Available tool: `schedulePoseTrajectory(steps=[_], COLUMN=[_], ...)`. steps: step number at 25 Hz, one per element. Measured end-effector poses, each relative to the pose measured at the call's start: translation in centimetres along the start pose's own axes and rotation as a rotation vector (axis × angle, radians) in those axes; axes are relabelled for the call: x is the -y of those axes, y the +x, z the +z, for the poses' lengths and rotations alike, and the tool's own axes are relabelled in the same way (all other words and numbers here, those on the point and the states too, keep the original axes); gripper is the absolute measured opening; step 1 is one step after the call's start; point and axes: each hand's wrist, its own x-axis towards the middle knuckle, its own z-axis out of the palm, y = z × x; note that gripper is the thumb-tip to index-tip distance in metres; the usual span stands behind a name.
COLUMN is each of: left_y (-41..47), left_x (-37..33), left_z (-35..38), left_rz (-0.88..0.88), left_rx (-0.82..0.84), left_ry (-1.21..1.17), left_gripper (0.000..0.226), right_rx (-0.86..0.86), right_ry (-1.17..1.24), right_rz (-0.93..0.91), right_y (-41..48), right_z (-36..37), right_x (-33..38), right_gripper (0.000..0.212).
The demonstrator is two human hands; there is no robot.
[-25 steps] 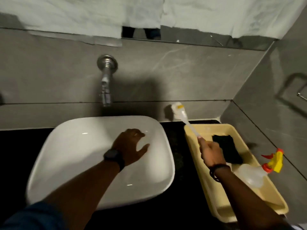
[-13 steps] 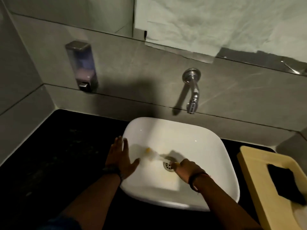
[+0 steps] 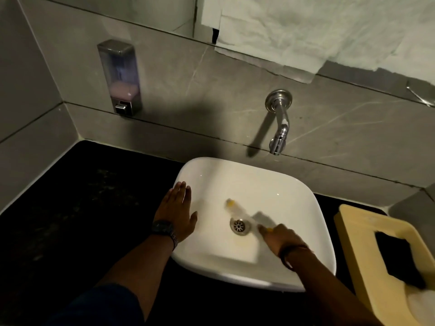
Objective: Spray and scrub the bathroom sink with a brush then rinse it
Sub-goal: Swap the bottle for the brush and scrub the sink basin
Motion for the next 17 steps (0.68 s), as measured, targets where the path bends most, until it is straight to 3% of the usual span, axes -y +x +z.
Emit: schedulePoseTrajectory(steps=[3, 6, 8, 10, 13, 15, 17], left_y=[0.0, 0.1, 0.0, 0.0, 0.0, 0.0, 0.2], left_x=[-0.1, -0.3, -0.3, -0.2, -0.2, 0.0, 0.1], left_z=[-0.2, -0.4, -0.4, -0.3, 0.0, 0.1, 0.1], left_rz=[0.013, 0.050, 0.051, 0.050, 0.056, 0.057, 0.066], left_rx=[0.006, 0.017, 0.020, 0.022, 0.023, 0.018, 0.007], left_ry=[0.015, 0.038, 0.046, 0.055, 0.038, 0.019, 0.014], left_gripper=[0.074, 0.075, 0.077, 0.079, 0.082, 0.082, 0.081], right_rx=[-0.081, 0.204, 0.350, 0.254, -0.057, -0.024, 0.141], right_ry=[0.052, 0.204, 0.186, 0.066, 0.026, 0.147, 0.169], right_rz=[0.171, 0.159, 0.100, -0.022, 0.074, -0.004, -0.261], right_y=[0.2, -2.6, -3.5, -2.6, -0.1, 0.9, 0.2], right_z=[-4.5, -4.6, -2.9, -1.5, -1.1, 0.3, 2.3], right_x=[-5.2, -6.4, -4.8, -2.9, -1.4, -0.1, 1.9], right_gripper=[0.072, 0.045, 0.043, 0.049, 0.071, 0.062, 0.032])
